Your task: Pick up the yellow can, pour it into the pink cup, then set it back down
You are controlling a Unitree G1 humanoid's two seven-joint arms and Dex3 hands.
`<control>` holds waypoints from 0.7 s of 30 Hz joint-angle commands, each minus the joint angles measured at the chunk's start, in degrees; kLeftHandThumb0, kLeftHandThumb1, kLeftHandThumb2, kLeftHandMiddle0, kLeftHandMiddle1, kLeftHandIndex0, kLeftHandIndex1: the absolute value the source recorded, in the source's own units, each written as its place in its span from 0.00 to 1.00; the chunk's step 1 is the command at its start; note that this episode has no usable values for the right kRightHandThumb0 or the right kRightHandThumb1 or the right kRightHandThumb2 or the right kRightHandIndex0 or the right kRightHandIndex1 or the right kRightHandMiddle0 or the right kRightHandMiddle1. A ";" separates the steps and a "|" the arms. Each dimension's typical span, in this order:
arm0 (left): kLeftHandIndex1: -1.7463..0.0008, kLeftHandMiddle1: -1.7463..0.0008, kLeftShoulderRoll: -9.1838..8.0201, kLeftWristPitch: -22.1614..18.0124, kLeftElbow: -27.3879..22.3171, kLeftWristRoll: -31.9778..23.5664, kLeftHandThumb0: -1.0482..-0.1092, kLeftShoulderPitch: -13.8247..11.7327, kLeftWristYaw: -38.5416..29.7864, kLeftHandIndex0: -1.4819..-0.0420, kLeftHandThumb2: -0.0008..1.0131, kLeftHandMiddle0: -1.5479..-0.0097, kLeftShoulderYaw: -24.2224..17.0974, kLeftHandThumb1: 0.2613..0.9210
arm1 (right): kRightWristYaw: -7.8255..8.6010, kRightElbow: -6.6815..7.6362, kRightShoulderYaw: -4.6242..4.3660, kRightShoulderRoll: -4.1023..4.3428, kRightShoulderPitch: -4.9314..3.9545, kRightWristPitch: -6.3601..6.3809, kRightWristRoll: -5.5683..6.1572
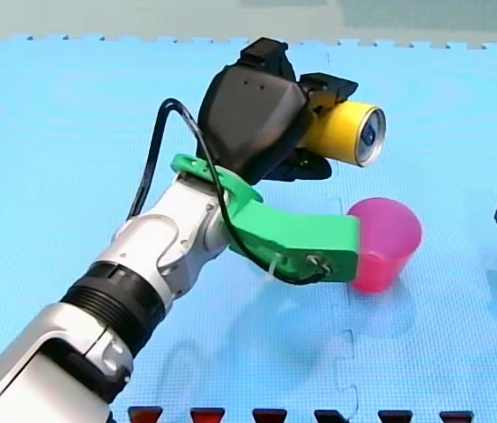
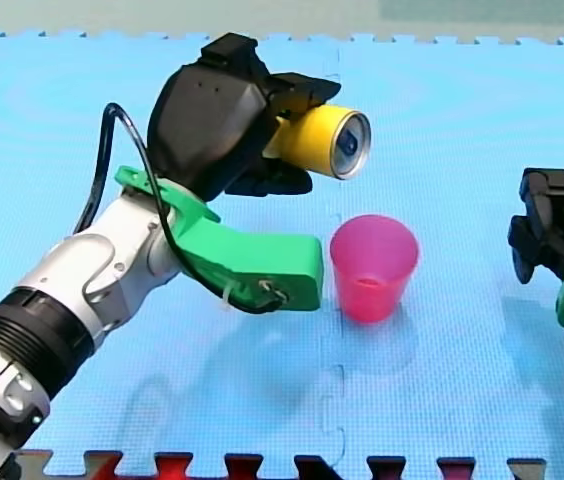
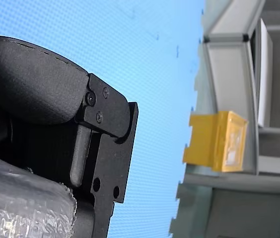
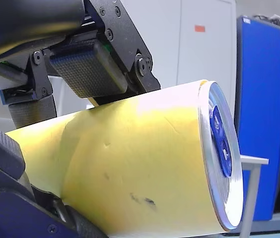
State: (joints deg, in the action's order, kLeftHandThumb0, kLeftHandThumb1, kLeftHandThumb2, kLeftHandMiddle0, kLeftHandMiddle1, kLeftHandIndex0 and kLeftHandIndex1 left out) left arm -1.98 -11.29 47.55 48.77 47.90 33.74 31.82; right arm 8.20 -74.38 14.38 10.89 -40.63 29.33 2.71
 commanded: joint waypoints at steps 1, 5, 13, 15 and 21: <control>0.96 0.00 0.19 0.06 -0.53 -0.69 0.69 0.63 -0.75 0.06 0.00 0.47 -0.07 0.89 | -0.33 0.12 -0.14 0.15 0.10 0.24 -0.21; 0.96 0.00 0.62 0.25 -1.07 -1.00 0.69 0.51 -1.59 0.06 0.01 0.47 0.05 0.90 | -1.02 0.13 -0.47 0.21 0.13 0.41 -0.72; 0.93 0.00 0.66 0.61 -1.17 0.06 0.71 0.63 -1.07 0.06 0.00 0.45 1.03 0.91 | -1.68 0.18 -0.78 0.17 0.21 0.56 -1.14; 0.72 0.00 0.58 0.70 -1.07 0.41 0.72 0.69 -0.75 0.18 0.00 0.45 1.37 0.91 | -1.64 0.17 -0.74 0.17 0.22 0.56 -1.07; 0.26 0.00 0.48 1.54 -0.78 1.56 0.73 0.84 0.15 0.46 0.00 0.44 2.30 0.92 | -1.62 0.11 -0.74 0.16 0.31 0.70 -1.08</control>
State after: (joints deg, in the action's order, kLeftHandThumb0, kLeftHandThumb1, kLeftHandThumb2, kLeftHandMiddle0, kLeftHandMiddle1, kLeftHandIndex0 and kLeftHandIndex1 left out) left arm -1.28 -9.93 46.79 50.11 48.03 33.29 33.98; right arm 6.67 -74.33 13.62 10.90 -40.50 29.68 1.61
